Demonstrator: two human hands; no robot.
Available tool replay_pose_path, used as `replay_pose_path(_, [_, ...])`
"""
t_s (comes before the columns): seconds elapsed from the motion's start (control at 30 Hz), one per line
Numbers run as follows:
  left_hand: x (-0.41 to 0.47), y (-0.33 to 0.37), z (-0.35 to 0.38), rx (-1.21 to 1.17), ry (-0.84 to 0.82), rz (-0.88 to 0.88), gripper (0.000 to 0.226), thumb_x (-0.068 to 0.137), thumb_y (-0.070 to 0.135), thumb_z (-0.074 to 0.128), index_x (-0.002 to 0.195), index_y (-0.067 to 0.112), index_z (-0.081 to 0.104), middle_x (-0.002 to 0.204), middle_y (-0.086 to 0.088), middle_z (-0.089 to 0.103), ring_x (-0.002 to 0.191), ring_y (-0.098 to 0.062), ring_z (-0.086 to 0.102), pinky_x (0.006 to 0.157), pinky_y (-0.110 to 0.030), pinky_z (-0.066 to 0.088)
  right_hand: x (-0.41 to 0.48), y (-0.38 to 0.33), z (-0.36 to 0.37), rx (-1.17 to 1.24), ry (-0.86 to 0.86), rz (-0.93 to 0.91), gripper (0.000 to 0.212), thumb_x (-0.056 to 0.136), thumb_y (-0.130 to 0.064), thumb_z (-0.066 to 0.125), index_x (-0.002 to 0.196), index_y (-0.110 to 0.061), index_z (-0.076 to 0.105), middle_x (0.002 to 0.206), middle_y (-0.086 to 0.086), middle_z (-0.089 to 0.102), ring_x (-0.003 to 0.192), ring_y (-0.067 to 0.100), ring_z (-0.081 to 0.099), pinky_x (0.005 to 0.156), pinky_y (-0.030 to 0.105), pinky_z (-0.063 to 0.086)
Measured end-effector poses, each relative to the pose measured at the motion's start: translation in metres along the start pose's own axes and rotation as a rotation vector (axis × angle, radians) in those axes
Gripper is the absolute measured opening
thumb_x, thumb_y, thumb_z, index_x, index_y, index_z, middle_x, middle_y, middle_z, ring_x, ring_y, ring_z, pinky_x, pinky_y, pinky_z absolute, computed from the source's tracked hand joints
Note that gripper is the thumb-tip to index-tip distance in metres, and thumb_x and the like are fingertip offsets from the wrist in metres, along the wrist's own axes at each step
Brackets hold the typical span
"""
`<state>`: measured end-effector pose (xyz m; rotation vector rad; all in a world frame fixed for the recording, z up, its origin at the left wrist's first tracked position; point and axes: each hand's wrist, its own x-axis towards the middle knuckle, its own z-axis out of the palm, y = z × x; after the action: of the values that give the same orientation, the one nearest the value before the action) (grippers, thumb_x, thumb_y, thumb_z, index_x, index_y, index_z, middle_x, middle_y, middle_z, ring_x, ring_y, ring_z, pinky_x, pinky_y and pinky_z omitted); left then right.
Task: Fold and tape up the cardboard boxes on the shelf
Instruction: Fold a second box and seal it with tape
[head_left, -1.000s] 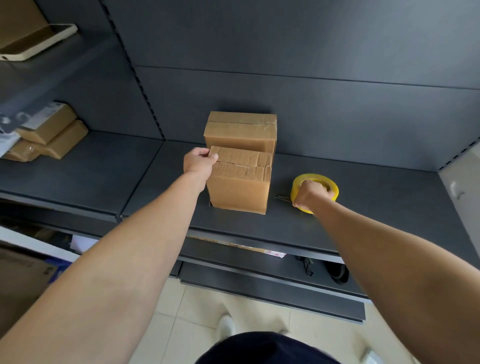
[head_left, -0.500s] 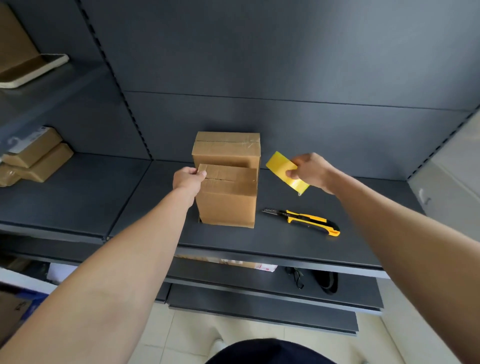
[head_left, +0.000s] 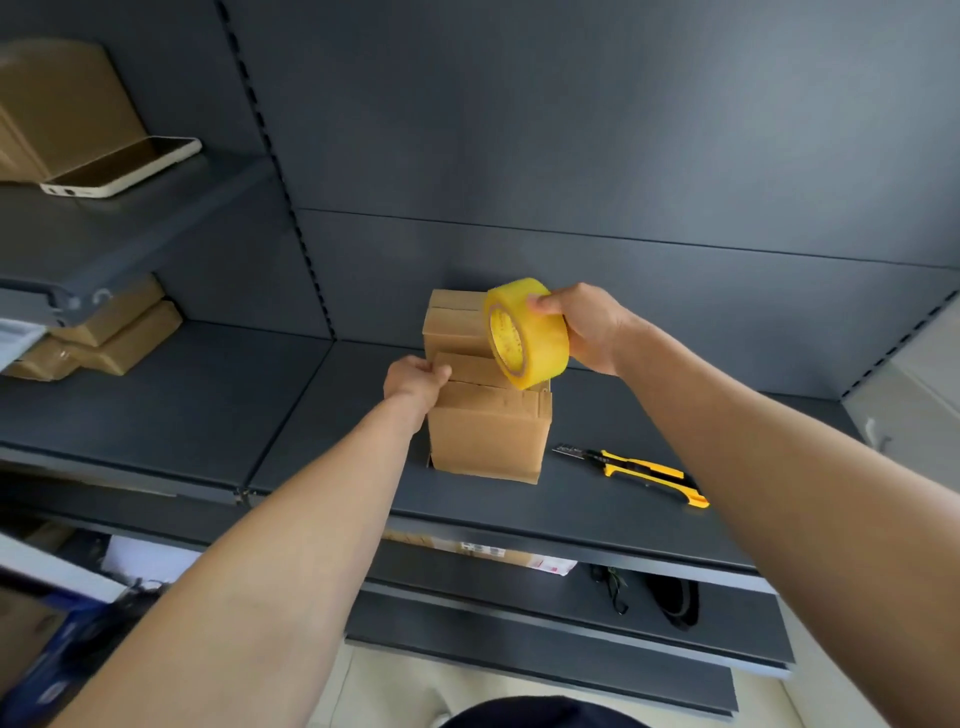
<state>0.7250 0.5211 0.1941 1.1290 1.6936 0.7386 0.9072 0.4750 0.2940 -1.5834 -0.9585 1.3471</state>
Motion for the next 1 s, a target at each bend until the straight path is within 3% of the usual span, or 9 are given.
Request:
replay_pose_path(0.07, [0.000,0.001,0.000,0.024,0.010,0.019,0.034,0.088,0.026,0.065,0.117,0.010,0.056,0.119,-0.011,0.060,0.108,-0.028,0.058,0.088,-0.038,0.050,0.003,0.002,0.006,0.178,0.003,0.031,0.040,0.093,-0.013,0.056,0.129,0.002,0.046,0.124,0.018,0.058,0.108,0.032,0.061,0.089,0.046,0.050])
replay_pose_path(0.17, [0.002,0.002,0.000,0.041,0.020,0.053,0.031,0.087,0.023,0.068,0.110,0.010,0.053,0.114,-0.010,0.060,0.102,-0.026,0.058,0.079,-0.034,0.048,0.005,0.005,0.013,0.395,-0.012,0.066,0.032,0.095,-0.010,0.050,0.125,-0.001,0.045,0.109,0.014,0.061,0.086,0.029,0.066,0.063,0.041,0.052])
replay_pose_path(0.23, [0.003,0.003,-0.001,0.055,0.019,0.068,0.028,0.086,0.021,0.068,0.103,0.012,0.048,0.110,-0.008,0.058,0.094,-0.022,0.055,0.075,-0.032,0.045,0.007,0.009,0.017,0.489,-0.002,0.079,0.029,0.095,-0.008,0.049,0.123,-0.003,0.044,0.103,0.014,0.062,0.073,0.027,0.069,0.057,0.041,0.051])
replay_pose_path(0.3, [0.004,0.002,-0.002,0.071,0.013,0.082,0.027,0.086,0.021,0.068,0.100,0.013,0.046,0.106,-0.007,0.056,0.089,-0.020,0.051,0.073,-0.031,0.043,0.008,0.012,0.020,0.542,0.016,0.073,0.033,0.095,-0.007,0.050,0.126,-0.002,0.042,0.110,0.016,0.061,0.079,0.031,0.070,0.063,0.044,0.052])
replay_pose_path(0.4, [0.004,0.004,-0.003,0.128,0.004,0.132,0.026,0.086,0.020,0.068,0.098,0.013,0.046,0.103,-0.005,0.054,0.086,-0.020,0.051,0.071,-0.031,0.043,0.011,0.014,0.023,0.612,0.039,0.080,0.043,0.094,-0.005,0.052,0.135,-0.002,0.038,0.127,0.019,0.055,0.109,0.039,0.060,0.088,0.054,0.048])
replay_pose_path(0.5, [0.004,0.011,-0.005,0.253,0.053,0.274,0.023,0.083,0.017,0.070,0.094,0.013,0.050,0.101,-0.003,0.053,0.085,-0.019,0.052,0.070,-0.030,0.042,0.014,0.015,0.028,0.637,0.072,0.081,0.046,0.093,-0.005,0.055,0.135,-0.002,0.037,0.128,0.019,0.054,0.116,0.038,0.056,0.100,0.056,0.041])
replay_pose_path(0.67, [-0.003,0.017,-0.003,0.373,0.014,0.532,0.006,0.085,0.009,0.067,0.086,0.014,0.064,0.089,0.001,0.058,0.083,-0.015,0.054,0.071,-0.023,0.039,0.015,0.015,0.037,0.654,0.112,0.065,0.051,0.092,-0.004,0.057,0.138,-0.004,0.035,0.128,0.019,0.055,0.115,0.039,0.057,0.099,0.057,0.042])
replay_pose_path(0.9, [-0.005,0.013,-0.010,0.408,-0.088,0.469,0.014,0.090,0.009,0.059,0.090,0.013,0.072,0.089,0.000,0.066,0.084,-0.013,0.058,0.075,-0.022,0.043,0.011,0.014,0.046,0.677,0.166,0.082,0.045,0.090,-0.001,0.058,0.131,-0.005,0.042,0.125,0.018,0.056,0.113,0.037,0.058,0.097,0.054,0.045])
replay_pose_path(1.0, [-0.004,0.017,-0.014,0.411,-0.135,0.439,0.018,0.091,0.007,0.055,0.092,0.011,0.072,0.086,0.001,0.063,0.083,-0.014,0.060,0.078,-0.025,0.048,0.008,0.011,0.047,0.695,0.259,0.112,0.046,0.089,-0.003,0.058,0.132,-0.007,0.043,0.118,0.012,0.053,0.106,0.028,0.055,0.091,0.041,0.047])
